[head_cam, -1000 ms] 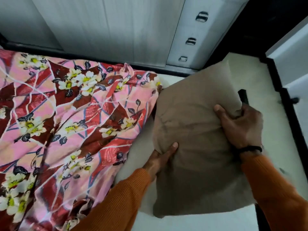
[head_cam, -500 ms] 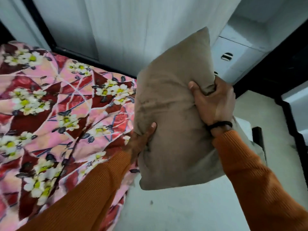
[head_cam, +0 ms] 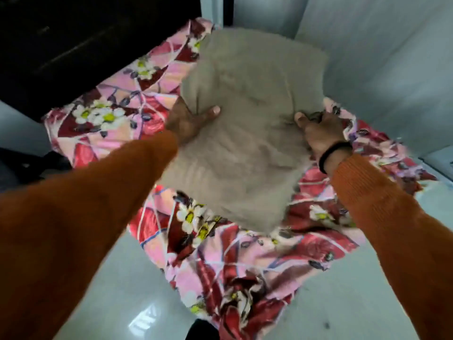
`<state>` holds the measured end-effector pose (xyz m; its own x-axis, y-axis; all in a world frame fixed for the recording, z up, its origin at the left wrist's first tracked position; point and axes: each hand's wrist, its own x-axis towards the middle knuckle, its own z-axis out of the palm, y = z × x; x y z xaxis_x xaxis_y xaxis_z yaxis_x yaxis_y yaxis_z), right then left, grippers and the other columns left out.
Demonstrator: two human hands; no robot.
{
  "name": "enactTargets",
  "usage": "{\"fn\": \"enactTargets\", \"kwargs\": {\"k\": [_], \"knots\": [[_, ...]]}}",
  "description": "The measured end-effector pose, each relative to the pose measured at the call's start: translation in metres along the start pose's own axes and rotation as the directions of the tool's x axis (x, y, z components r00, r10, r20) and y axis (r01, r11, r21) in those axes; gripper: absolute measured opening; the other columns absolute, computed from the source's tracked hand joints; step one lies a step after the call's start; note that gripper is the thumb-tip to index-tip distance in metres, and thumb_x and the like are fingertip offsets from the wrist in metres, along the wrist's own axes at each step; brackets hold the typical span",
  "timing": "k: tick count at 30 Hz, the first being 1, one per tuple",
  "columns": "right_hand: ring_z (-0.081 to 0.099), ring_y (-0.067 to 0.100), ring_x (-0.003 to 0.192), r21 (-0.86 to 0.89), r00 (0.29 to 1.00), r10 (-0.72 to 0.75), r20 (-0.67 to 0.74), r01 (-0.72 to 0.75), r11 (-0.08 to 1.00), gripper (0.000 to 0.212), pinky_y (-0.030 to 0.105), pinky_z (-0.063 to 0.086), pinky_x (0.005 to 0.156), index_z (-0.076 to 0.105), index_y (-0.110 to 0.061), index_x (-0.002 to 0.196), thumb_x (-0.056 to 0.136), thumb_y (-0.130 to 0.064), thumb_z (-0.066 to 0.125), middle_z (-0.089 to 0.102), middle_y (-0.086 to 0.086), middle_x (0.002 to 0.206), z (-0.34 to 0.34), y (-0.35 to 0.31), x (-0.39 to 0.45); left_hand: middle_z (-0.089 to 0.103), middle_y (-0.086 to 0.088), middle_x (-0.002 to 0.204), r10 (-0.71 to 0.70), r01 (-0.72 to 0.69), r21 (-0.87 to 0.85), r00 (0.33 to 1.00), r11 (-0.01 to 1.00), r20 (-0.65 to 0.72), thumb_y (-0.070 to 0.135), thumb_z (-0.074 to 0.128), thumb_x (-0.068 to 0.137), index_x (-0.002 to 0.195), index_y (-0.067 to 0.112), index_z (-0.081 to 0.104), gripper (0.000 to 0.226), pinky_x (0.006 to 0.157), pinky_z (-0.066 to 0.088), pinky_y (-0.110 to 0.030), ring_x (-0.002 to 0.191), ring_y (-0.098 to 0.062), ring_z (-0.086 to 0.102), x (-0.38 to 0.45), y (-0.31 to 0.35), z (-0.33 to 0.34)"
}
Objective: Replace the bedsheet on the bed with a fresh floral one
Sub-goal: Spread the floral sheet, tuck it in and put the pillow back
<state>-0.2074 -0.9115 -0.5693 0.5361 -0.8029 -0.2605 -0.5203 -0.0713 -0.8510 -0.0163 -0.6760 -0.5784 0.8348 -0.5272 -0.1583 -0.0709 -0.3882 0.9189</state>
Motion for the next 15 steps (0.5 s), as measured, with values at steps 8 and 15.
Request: {"fn": "enactTargets", "kwargs": {"k": [8, 15], "knots": [[0.06, 0.024, 0.08, -0.179, 0.759, 0.411, 0.505, -0.374, 0.91, 0.031, 0.038, 0.048, 0.074, 0.073, -0.007, 0.087, 0.1, -0.028, 0.055, 0.073, 0.009, 0.085, 0.117, 0.076, 0.002, 0.039, -0.02, 0.156, 0.066, -0.081, 0.599, 0.997, 0.797, 0.047, 0.073, 0.053, 0.077, 0.155, 0.007, 0.035, 0.105, 0.12, 0.028, -0.039, 0.145, -0.038, 0.037, 0.051, -0.125, -0.013], [0.046, 0.039, 0.136, -0.871, 0.762, 0.517, 0.39, 0.123, 0.475, 0.085, 0.047, 0.043, 0.11, 0.039, -0.021, 0.148, 0.079, -0.044, 0.083, 0.041, 0.018, 0.153, 0.064, 0.204, -0.055, 0.069, -0.003, 0.103, -0.276, 0.029, 0.585, 0.9, 0.811, 0.339, 0.061, 0.071, 0.081, 0.11, 0.024, 0.068, 0.047, 0.085, 0.053, -0.036, 0.096, -0.025, 0.065, -0.216, -0.181, 0.102]]}}
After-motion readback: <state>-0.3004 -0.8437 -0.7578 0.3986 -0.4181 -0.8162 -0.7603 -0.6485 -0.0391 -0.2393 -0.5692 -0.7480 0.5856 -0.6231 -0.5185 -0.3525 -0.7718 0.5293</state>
